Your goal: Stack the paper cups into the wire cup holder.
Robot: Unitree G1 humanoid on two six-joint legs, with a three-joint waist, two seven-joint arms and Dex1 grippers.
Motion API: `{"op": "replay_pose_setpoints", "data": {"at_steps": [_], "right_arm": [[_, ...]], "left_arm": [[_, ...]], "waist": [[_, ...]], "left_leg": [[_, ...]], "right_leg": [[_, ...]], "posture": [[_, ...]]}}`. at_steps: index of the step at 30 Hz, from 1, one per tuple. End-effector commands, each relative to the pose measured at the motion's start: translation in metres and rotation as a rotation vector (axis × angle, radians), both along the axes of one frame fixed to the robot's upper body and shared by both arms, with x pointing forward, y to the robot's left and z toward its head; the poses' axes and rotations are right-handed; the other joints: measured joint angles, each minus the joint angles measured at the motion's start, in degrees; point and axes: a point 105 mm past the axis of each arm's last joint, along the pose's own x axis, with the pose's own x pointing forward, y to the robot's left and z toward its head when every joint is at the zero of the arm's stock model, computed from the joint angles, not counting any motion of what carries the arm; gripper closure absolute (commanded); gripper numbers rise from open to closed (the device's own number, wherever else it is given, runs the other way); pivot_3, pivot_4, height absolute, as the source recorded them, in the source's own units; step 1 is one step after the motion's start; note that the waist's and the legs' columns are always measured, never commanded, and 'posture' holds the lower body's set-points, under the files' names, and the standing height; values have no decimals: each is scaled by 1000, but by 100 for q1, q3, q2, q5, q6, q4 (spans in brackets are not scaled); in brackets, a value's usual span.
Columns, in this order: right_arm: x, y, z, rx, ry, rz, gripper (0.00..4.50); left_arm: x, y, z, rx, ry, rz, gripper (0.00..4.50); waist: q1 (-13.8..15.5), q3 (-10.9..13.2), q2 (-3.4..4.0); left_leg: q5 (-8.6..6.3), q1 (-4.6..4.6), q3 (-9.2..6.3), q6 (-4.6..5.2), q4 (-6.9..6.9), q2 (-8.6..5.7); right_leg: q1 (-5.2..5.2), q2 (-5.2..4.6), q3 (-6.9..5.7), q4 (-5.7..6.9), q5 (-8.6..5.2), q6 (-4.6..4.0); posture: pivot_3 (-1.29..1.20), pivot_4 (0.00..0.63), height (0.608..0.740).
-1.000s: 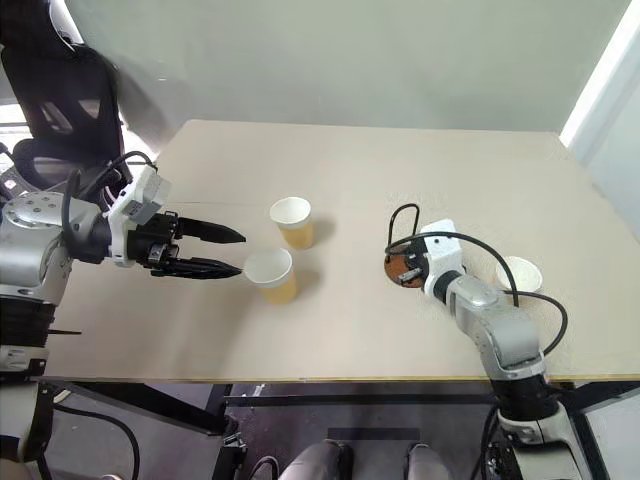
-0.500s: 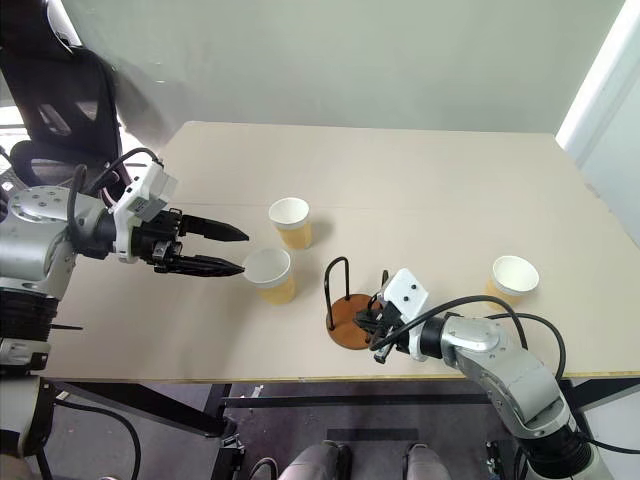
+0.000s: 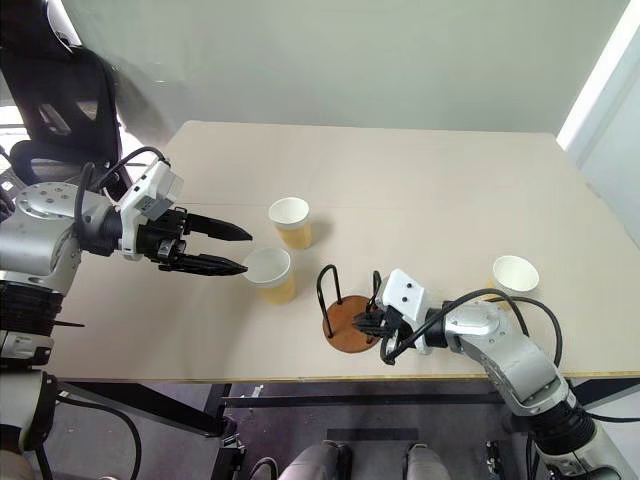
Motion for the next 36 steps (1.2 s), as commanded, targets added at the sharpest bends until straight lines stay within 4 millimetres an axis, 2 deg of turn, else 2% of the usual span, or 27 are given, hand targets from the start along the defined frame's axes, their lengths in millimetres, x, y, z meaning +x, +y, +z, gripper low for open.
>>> {"op": "replay_pose_setpoints", "data": {"at_steps": [1,9,20,26,31,36], "right_arm": [[1,-2,3,-18,-31,48,4476],[6,-9,-1,-58,-47,84,4476],[14,-8,1,-40,-34,74,4476],[20,-11,0,-57,-17,52,2757],[20,-12,3,-57,-15,43,1020],[14,-26,14,-77,-19,36,1020]], "left_arm": [[-4,-1,12,-12,-35,-38,1190],[-6,1,11,-12,-32,-34,1190],[-6,2,10,-9,-33,-27,1190],[-5,2,10,-9,-35,-26,1190],[-5,3,10,-9,-37,-24,1190],[-5,5,11,-6,-45,-18,1190]], "waist": [[0,0,0],[-1,0,0],[-2,0,-1],[-2,1,-1],[-2,1,-1],[2,2,-1]], "left_leg": [[0,0,0,0,0,0],[0,0,0,0,0,0],[3,2,0,0,0,0],[4,-2,-1,0,0,0],[2,-1,-1,-1,-6,1],[3,-2,-1,-1,-5,1]], "right_leg": [[0,0,0,0,0,0],[1,0,0,0,0,-1],[1,0,0,2,1,-4],[-1,-1,0,0,2,-5],[-3,-1,-3,-1,0,-8],[-2,-1,-3,-1,0,-8]], "posture": [[0,150,740],[0,150,740],[0,150,740],[0,150,740],[0,150,740],[0,150,740]]}}
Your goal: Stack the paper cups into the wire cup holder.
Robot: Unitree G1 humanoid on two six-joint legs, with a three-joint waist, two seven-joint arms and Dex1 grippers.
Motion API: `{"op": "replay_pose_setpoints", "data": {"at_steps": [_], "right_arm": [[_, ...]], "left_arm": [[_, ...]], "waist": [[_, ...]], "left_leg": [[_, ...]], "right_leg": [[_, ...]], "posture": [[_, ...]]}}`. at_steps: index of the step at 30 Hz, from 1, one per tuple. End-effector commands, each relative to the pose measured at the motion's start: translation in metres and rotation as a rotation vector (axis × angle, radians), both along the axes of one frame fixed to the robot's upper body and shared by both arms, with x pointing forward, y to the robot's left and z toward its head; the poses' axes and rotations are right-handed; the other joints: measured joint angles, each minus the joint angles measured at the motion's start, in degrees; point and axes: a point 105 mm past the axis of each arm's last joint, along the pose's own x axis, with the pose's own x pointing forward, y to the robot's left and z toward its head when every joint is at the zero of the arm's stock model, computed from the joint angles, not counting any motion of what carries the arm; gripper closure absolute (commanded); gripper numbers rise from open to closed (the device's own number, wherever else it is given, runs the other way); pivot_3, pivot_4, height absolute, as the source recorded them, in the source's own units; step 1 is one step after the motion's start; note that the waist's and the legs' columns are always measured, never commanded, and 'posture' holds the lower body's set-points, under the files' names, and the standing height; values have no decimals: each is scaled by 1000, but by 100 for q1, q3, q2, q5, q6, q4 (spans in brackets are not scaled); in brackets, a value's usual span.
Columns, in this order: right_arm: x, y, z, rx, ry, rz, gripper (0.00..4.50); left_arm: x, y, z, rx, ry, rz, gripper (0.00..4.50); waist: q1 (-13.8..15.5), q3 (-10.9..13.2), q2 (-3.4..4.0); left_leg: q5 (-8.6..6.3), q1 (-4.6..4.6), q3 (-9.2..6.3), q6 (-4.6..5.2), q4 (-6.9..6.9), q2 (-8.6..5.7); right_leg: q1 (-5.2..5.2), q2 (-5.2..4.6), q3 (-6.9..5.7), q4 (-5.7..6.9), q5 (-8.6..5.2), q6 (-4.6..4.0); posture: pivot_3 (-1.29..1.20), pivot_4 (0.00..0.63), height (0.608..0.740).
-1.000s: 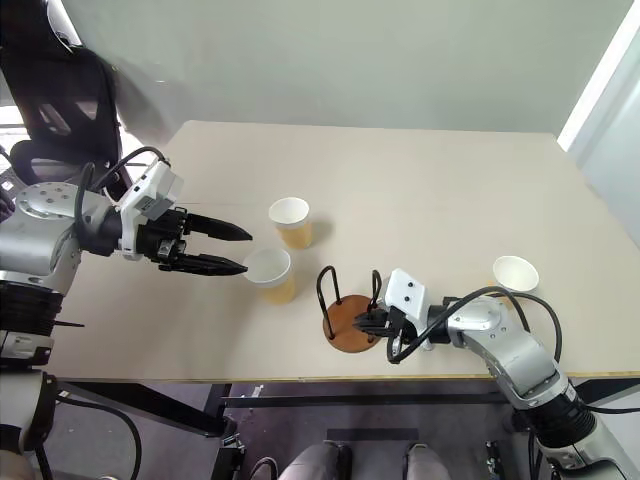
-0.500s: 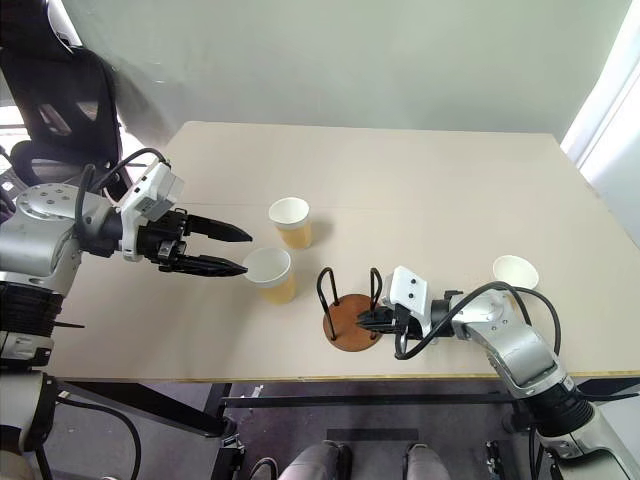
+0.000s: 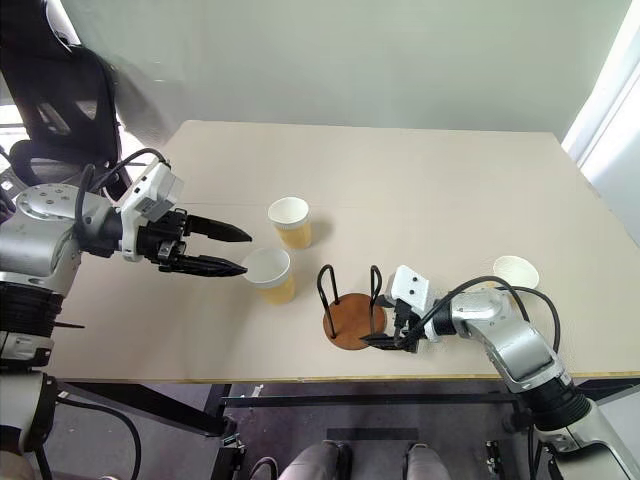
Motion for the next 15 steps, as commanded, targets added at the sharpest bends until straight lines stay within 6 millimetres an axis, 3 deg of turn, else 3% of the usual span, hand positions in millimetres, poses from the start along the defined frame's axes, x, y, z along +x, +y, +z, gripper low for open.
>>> {"op": "replay_pose_setpoints", "data": {"at_steps": [1,4,10,15], "right_arm": [[-6,-14,28,-4,-65,12,1020],[-15,-31,39,-55,-68,-5,1020],[-35,-74,78,-183,-121,-101,1020],[-41,-113,121,-297,-221,-219,1020]], "left_arm": [[-4,4,15,-5,-55,-21,1190],[-5,4,20,-13,-74,-26,1190],[-8,9,37,-23,-128,-25,1190],[-8,8,39,-28,-131,-30,1190]], "waist": [[5,1,1],[8,1,-2],[14,3,-2],[13,7,4]], "left_leg": [[0,-2,0,0,0,-1],[0,-4,0,1,1,-3],[-5,-6,0,-4,-8,-2],[-5,-4,0,-5,-27,-1]], "right_leg": [[0,0,0,-1,0,0],[3,-1,1,-4,-2,-3],[-2,0,1,-4,-14,-10],[-10,0,4,-3,-23,-7]], "posture": [[0,150,740],[0,150,740],[0,150,740],[0,150,740]]}}
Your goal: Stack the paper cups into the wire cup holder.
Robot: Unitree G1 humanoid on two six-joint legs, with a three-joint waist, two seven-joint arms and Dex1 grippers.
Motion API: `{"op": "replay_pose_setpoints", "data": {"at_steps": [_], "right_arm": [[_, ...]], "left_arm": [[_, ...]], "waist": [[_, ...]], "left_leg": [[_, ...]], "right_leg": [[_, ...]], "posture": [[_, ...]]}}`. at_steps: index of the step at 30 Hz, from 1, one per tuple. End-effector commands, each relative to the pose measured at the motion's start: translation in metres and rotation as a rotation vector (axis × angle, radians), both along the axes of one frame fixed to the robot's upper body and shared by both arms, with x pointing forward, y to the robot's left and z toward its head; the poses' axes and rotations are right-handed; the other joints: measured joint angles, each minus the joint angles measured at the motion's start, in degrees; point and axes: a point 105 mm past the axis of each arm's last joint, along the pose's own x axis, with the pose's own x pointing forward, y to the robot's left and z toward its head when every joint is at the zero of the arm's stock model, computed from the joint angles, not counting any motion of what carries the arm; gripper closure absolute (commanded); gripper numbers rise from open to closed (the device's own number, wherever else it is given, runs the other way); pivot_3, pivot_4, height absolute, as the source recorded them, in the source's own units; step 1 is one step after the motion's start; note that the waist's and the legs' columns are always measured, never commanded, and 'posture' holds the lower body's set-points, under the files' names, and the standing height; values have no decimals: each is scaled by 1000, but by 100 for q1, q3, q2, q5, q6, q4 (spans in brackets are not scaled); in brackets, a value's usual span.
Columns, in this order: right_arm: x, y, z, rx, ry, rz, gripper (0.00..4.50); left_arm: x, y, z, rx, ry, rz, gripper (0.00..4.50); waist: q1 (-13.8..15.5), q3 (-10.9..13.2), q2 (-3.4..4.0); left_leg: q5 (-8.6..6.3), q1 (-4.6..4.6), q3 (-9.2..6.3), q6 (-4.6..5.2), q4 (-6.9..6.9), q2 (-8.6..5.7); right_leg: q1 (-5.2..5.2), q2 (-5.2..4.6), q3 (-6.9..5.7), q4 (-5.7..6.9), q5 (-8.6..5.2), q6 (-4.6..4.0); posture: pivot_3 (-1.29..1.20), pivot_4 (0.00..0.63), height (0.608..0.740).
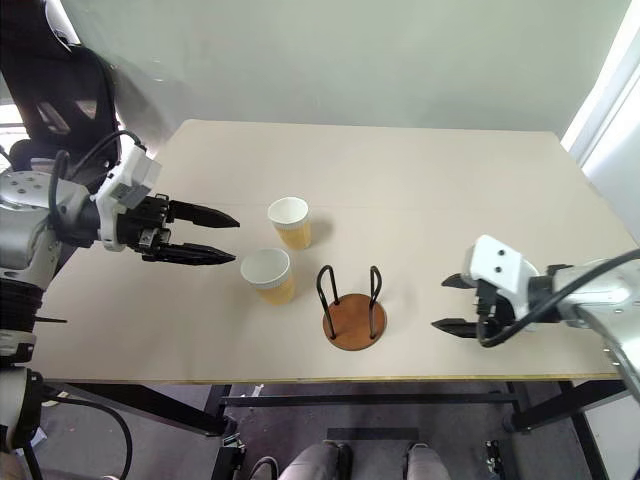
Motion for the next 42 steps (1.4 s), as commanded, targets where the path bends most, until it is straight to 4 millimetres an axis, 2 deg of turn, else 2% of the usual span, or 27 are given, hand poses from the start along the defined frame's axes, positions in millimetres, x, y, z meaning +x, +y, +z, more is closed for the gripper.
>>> {"op": "replay_pose_setpoints", "data": {"at_steps": [1,4,8,15,23,28,40,42], "right_arm": [[-2,-26,42,-88,-130,-70,1020],[2,-43,46,-141,-133,-120,1020],[11,-63,18,-193,-49,-161,1020],[22,-71,-12,-188,22,-172,1020],[38,-81,-22,-236,22,-178,1020],[46,-79,-20,-236,15,-164,1020],[63,-86,-63,-337,83,-140,1020],[67,-86,-65,-345,75,-142,1626]], "left_arm": [[-5,-3,10,-15,-34,-48,1190],[-3,-9,5,-27,-22,-69,1190],[-1,-20,-2,-37,-4,-102,1190],[-6,-24,-1,-50,1,-127,1190],[-13,-22,0,-56,8,-124,1190],[-15,-19,0,-51,9,-110,1190],[-18,-18,-2,-44,22,-100,1190],[-19,-17,-2,-43,23,-99,1190]], "waist": [[4,3,6],[6,0,0],[5,1,-1],[-5,5,6],[-25,5,7],[-24,5,7],[-28,5,8],[-27,5,8]], "left_leg": [[0,-2,0,0,-3,-1],[-1,0,-4,0,-10,-1],[-3,-2,-5,3,-9,-2],[5,2,-1,19,-8,-3],[1,4,-1,29,23,-5],[4,6,-2,31,33,-5],[6,8,-2,28,32,-4],[6,8,-2,28,32,-4]], "right_leg": [[-2,-1,2,0,-2,2],[-2,-1,3,-3,-7,4],[-1,-2,2,-3,-12,15],[2,-2,4,-1,-9,64],[21,-2,6,2,-3,71],[27,-3,6,4,7,60],[25,-3,2,5,12,51],[25,-4,2,5,13,50]], "posture": [[0,150,740],[0,150,740],[0,150,740],[0,150,740],[0,150,740],[0,150,740],[0,150,740],[0,150,740]]}}
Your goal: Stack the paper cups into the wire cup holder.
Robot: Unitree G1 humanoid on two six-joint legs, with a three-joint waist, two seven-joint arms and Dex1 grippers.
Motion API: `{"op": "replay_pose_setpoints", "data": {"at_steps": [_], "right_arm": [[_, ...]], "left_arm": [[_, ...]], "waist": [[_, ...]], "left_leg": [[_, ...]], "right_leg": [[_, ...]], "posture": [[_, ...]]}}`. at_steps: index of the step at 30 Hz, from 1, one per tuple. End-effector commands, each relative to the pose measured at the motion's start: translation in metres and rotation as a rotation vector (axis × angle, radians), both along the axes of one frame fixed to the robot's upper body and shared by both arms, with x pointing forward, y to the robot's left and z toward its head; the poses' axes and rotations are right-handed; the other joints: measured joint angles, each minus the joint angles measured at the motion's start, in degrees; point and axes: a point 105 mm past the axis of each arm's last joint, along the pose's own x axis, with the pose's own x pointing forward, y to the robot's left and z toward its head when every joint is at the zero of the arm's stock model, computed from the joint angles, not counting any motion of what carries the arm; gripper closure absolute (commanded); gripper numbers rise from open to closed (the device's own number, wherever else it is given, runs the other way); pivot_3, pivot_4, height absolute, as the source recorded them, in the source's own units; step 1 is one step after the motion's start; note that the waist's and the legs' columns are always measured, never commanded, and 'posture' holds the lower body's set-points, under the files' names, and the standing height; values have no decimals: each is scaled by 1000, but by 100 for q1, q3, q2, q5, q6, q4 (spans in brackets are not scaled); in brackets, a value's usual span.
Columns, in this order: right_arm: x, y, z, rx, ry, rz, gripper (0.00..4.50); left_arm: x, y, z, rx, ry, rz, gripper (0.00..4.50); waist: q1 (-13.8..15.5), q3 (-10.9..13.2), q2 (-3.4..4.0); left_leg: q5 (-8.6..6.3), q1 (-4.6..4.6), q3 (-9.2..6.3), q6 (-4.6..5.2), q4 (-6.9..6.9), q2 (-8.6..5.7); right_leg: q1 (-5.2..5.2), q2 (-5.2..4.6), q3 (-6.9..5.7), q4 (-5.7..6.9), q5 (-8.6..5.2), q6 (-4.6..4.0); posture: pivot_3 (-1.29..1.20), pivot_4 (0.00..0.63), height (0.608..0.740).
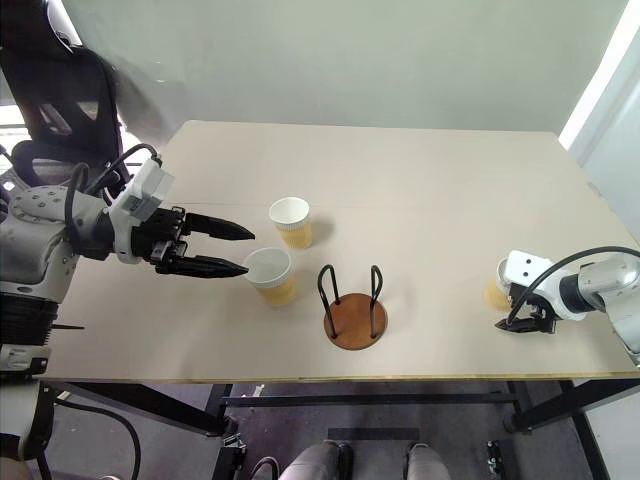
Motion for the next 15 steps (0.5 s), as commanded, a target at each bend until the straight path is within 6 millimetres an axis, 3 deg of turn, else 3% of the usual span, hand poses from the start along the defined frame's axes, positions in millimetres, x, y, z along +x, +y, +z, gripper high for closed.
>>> {"op": "replay_pose_setpoints", "data": {"at_steps": [1,8,15], "right_arm": [[8,1,7,-33,-44,19,1856],[13,6,27,-29,-98,47,4345],[7,16,38,-18,-106,86,4429]], "left_arm": [[-8,2,12,7,-39,-23,1190],[-6,3,11,8,-41,-16,1190],[-8,0,15,-10,-49,-36,1190]], "waist": [[-1,0,0],[-1,0,0],[0,0,0]], "left_leg": [[0,1,0,0,0,0],[3,3,0,-4,0,0],[2,2,-1,-6,-1,0]], "right_leg": [[0,0,0,0,1,-1],[0,0,-1,1,7,-12],[-1,0,-2,-1,8,-17]], "posture": [[0,150,740],[0,150,740],[0,150,740]]}}
